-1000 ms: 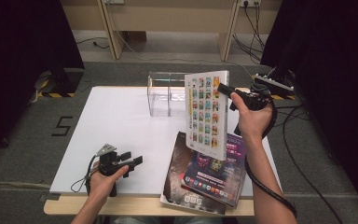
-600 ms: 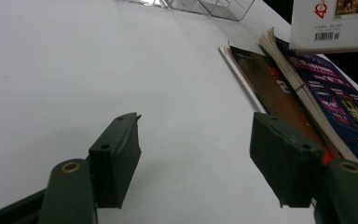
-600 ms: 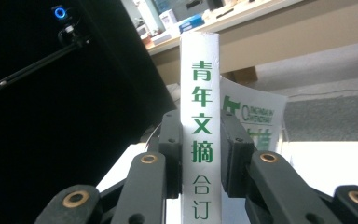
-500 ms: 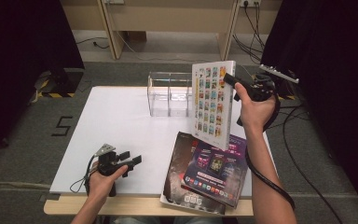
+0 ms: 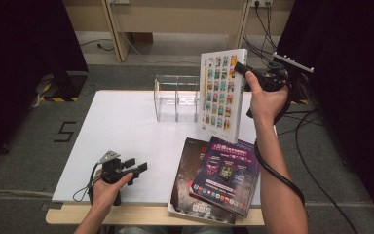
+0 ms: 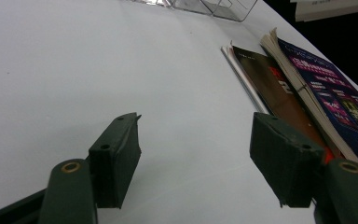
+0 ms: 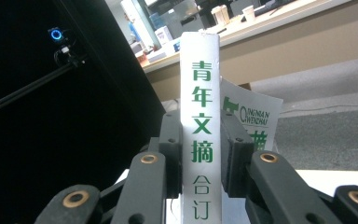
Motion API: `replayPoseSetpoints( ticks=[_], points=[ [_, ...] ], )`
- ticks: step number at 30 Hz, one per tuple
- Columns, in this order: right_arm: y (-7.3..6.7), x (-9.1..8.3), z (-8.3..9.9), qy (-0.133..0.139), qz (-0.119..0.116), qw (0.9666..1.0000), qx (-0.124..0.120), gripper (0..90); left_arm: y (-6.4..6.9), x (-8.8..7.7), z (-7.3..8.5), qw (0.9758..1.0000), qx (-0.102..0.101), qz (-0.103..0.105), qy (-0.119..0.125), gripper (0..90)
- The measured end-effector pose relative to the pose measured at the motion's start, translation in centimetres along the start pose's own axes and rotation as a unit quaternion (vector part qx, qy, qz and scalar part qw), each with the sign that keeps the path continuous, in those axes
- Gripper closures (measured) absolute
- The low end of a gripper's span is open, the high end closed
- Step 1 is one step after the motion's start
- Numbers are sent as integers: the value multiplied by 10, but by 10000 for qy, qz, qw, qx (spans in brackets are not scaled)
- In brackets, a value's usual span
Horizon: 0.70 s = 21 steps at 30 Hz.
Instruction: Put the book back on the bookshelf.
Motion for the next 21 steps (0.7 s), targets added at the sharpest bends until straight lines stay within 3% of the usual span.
replayPoseSetpoints(
  ticks=[13,21],
  points=[
    [-4,21,-16,9,-51,9998,177,742,0,0,0,10000,7,-5,6,320],
    [-19,31,-22,7,-264,9993,248,742,1,0,0,10000,44,8,-18,320]
  ],
)
Point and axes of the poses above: each handheld gripper's, and its own axes: x roughly forward along the jaws, z roughly out of its underside, y roughly to its right, the point moved 6 cm from there along x, roughly forward along the jaws, and after that the axes turned 1 degree about -z, right-handed, at the moved point
